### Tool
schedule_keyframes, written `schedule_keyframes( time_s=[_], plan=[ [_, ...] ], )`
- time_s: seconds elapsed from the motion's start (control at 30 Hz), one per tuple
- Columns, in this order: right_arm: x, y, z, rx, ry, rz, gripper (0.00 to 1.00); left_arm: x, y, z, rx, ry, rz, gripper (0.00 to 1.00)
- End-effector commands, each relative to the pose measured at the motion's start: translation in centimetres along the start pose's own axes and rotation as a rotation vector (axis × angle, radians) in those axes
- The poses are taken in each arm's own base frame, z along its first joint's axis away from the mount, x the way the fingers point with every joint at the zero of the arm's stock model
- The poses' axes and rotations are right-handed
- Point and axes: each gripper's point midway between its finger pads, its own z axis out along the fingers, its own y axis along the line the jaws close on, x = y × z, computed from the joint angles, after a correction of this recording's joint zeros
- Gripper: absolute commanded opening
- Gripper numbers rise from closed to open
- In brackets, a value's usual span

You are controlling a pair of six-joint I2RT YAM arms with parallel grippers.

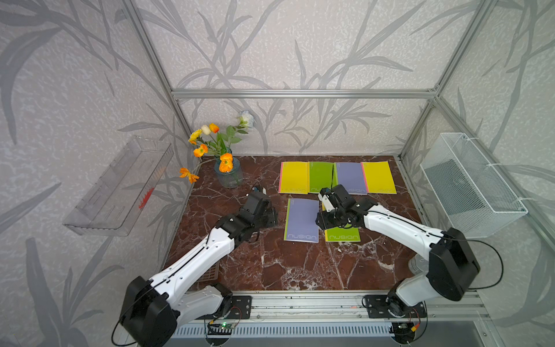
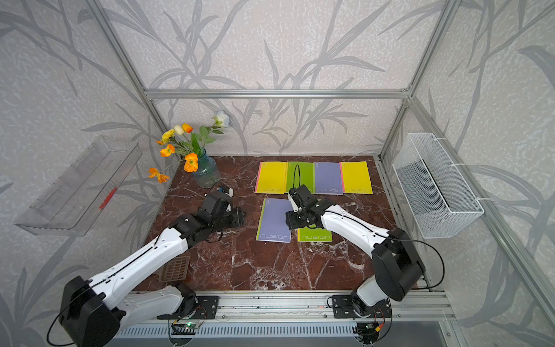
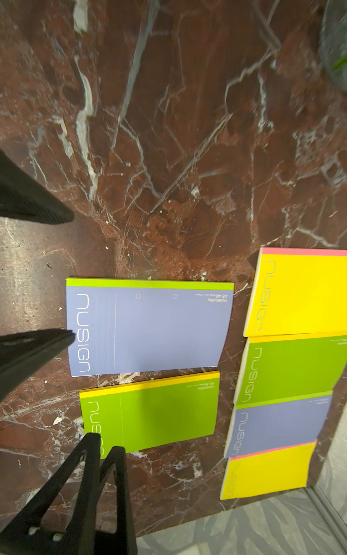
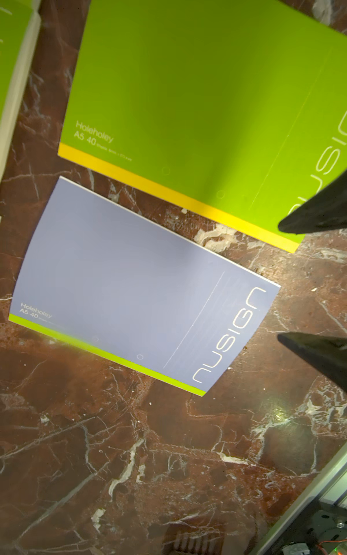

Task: Close the notebook
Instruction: Move the notebook to the center of the board, then reset both arms

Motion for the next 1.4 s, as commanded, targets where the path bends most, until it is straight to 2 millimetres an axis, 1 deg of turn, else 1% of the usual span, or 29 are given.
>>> schedule_keyframes(
  time_s=[0.0, 0.1, 0.23, 0.37, 0.4, 0.47, 0.63, 0.67, 0.7, 0.8, 0.97, 1.07, 1.13, 1.23, 1.3, 1.37],
  plan=[
    [-0.5, -1.0, -1.8, 0.016, -0.088, 0.03, 0.59, 0.1, 2.5, -1.4, -0.1, -0.052, 0.011, 0.59],
    [-0.5, -2.2, -3.6, 0.039, -0.153, 0.051, 0.69, -0.5, 2.6, -2.3, -0.066, -0.131, 0.002, 0.63],
    [-0.5, -3.8, -5.7, 0.078, -0.238, 0.063, 0.82, -0.9, 2.5, -3.2, -0.032, -0.19, 0.016, 0.7],
    [-0.3, -5.2, -7.0, 0.073, -0.269, 0.082, 0.98, -1.1, 2.3, -3.4, -0.012, -0.209, 0.038, 0.77],
    [-0.2, -5.5, -7.2, 0.068, -0.273, 0.086, 0.99, -1.1, 2.1, -3.4, -0.002, -0.21, 0.046, 0.79],
    [0.0, -6.1, -7.6, 0.072, -0.271, 0.091, 0.99, -1.2, 1.9, -3.4, 0.005, -0.207, 0.058, 0.82],
    [0.2, -7.5, -7.8, 0.099, -0.263, 0.121, 0.99, -1.5, 1.5, -3.1, -0.014, -0.17, 0.084, 0.84],
    [0.2, -7.8, -7.9, 0.108, -0.263, 0.132, 0.99, -1.7, 1.5, -3.0, -0.021, -0.165, 0.086, 0.87],
    [0.3, -8.2, -7.9, 0.126, -0.261, 0.142, 0.99, -2.0, 1.5, -3.1, -0.032, -0.166, 0.086, 0.99],
    [0.4, -9.4, -8.1, 0.17, -0.245, 0.17, 0.99, -2.7, 1.9, -3.3, -0.083, -0.159, 0.087, 0.99],
    [0.9, -12.6, -8.9, 0.273, -0.216, 0.243, 0.99, -3.8, 3.7, -3.5, -0.206, -0.151, 0.081, 0.99],
    [0.3, -13.6, -9.5, 0.29, -0.234, 0.242, 0.99, -4.8, 4.0, -3.5, -0.216, -0.157, 0.081, 0.99],
    [-0.2, -14.8, -10.4, 0.37, -0.257, 0.237, 0.99, -5.7, 4.5, -3.6, -0.253, -0.194, 0.087, 0.99],
    [-0.6, -16.4, -11.1, 0.467, -0.281, 0.235, 0.99, -7.0, 6.5, -4.0, -0.376, -0.254, 0.077, 0.99],
    [-1.1, -16.7, -11.1, 0.486, -0.298, 0.215, 0.99, -7.6, 7.7, -3.7, -0.423, -0.26, 0.062, 0.99],
    [-1.5, -17.2, -11.1, 0.511, -0.325, 0.222, 0.99, -8.1, 8.7, -3.1, -0.452, -0.257, 0.059, 0.99]
  ],
)
